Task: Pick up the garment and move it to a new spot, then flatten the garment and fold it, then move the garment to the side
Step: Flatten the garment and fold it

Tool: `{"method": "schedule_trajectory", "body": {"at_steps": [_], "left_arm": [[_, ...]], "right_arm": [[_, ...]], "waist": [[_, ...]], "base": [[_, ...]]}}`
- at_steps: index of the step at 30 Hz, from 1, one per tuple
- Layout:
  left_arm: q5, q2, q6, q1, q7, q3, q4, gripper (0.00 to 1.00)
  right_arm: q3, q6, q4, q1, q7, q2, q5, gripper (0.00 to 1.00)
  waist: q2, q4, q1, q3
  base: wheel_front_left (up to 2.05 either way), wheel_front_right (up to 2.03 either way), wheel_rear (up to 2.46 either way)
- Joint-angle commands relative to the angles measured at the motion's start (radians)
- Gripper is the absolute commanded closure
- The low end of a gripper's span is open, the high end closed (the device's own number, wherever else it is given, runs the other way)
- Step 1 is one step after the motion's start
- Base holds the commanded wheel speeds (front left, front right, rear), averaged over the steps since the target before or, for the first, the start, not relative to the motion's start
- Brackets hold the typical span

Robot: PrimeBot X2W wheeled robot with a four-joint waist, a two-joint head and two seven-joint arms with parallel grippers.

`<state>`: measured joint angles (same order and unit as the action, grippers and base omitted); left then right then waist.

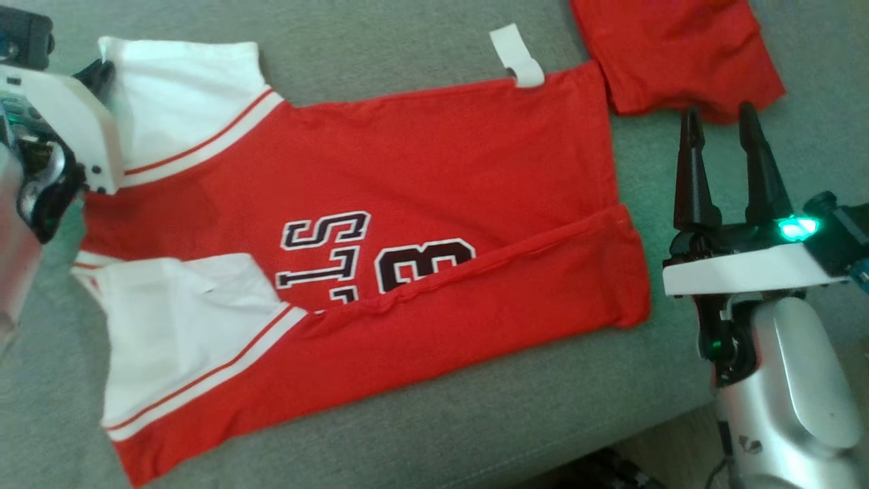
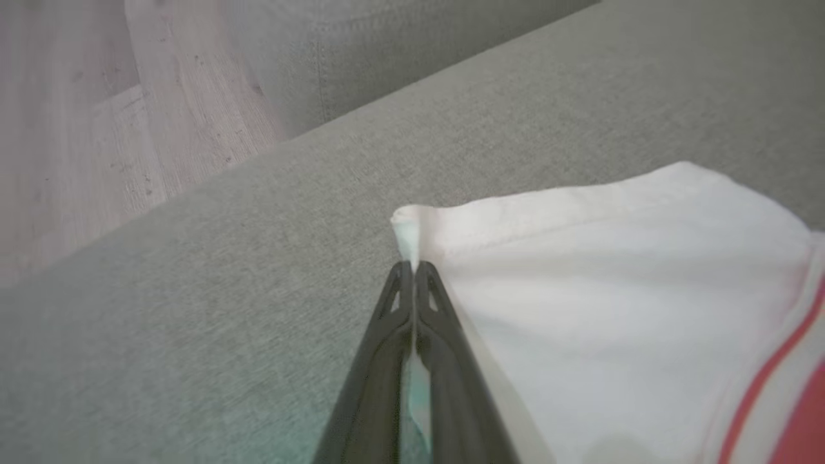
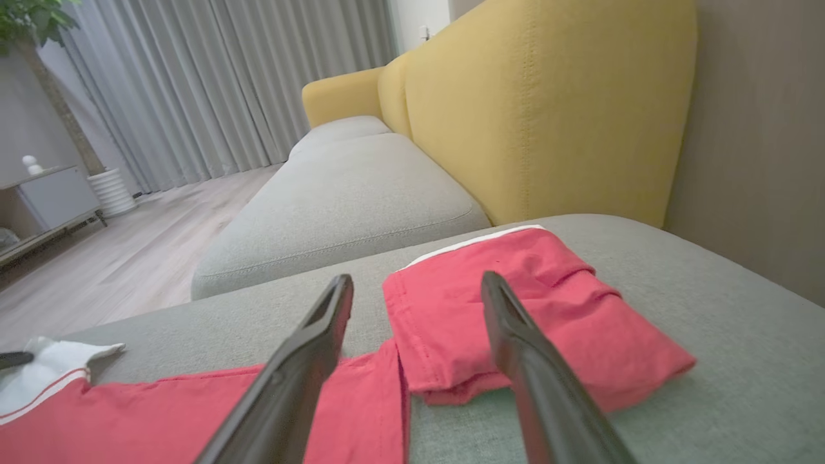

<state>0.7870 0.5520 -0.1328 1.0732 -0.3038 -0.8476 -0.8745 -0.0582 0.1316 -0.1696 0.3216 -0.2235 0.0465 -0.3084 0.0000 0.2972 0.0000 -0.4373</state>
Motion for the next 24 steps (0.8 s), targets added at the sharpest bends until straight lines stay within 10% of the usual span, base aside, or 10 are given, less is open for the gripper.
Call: {"method": "schedule_trajectory", "body": {"at_steps": [1, 13, 24], "left_arm": [[0.003, 0.037, 0.002, 0.024, 0.043, 0.029, 0.012, 1.00], [-0.071, -0.032, 0.036, -0.016, 0.372, 0.013, 0.112, 1.00], [-0.093, -0.020, 0.085, -0.127, 0.404, -0.027, 0.351, 1.00]], "right_arm": [[-0.010, -0.001, 0.029, 0.002, 0.011, 0.004, 0.017, 0.00], [0.038, -0.001, 0.018, 0.041, 0.229, 0.019, 0.165, 0.00], [0.053, -0.001, -0.220, 0.175, 0.437, 0.133, 0.176, 0.00]], "waist": [[0.0000, -0.025, 0.0000, 0.023], [0.0000, -0.211, 0.0000, 0.126], [0.0000, -0.322, 0.0000, 0.154]], "base": [[0.00, 0.00, 0.00], [0.00, 0.00, 0.00], [0.00, 0.00, 0.00]]}}
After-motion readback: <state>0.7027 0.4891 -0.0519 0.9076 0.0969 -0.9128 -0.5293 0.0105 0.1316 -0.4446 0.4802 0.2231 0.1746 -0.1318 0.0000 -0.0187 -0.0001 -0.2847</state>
